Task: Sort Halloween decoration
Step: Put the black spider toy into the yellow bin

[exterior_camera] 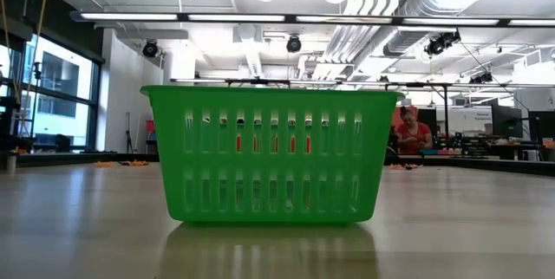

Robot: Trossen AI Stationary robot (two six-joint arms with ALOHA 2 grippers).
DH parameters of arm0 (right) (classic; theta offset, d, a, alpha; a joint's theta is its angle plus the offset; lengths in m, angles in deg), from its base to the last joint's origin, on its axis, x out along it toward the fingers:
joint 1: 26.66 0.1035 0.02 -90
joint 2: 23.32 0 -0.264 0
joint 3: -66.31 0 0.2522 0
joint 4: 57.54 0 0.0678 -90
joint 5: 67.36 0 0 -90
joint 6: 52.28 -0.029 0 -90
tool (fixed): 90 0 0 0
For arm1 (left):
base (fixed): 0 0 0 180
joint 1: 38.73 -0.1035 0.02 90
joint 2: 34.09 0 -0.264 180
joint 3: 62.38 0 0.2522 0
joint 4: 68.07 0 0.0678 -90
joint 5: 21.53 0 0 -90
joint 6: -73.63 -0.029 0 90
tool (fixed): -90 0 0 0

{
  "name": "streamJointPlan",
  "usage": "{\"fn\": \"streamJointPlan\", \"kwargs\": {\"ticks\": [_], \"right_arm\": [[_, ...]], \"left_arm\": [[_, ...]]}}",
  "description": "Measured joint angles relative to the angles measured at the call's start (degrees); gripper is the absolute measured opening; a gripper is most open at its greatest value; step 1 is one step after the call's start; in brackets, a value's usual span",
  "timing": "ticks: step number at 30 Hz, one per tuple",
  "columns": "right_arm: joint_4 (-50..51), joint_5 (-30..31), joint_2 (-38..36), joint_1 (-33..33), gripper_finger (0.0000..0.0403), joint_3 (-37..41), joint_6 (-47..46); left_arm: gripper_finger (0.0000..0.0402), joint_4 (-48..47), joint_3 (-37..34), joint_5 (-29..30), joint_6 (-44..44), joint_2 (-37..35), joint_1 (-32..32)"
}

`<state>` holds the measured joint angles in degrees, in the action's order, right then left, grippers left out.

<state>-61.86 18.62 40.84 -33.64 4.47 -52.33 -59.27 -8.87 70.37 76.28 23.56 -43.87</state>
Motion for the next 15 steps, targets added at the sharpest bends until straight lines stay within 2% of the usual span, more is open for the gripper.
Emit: {"fn": "streamJointPlan", "kwargs": {"ticks": [10, 12, 15], "right_arm": [[0.8, 0.9, 0.0, -0.5, 0.0001, -0.1, -2.2], [4.3, 4.5, 0.9, -1.1, 0.0001, -1.5, -6.7], [16.5, 7.0, 4.9, -3.8, 0.0001, -8.2, -10.9]], "left_arm": [[0.0172, 2.1, -0.1, 0.3, 2.0, -0.8, 0.1], [0.0172, 5.9, -0.1, 0.3, 3.9, -1.4, 0.1], [0.0172, 11.7, -0.1, 0.4, 4.3, -2.3, 0.1]]}}
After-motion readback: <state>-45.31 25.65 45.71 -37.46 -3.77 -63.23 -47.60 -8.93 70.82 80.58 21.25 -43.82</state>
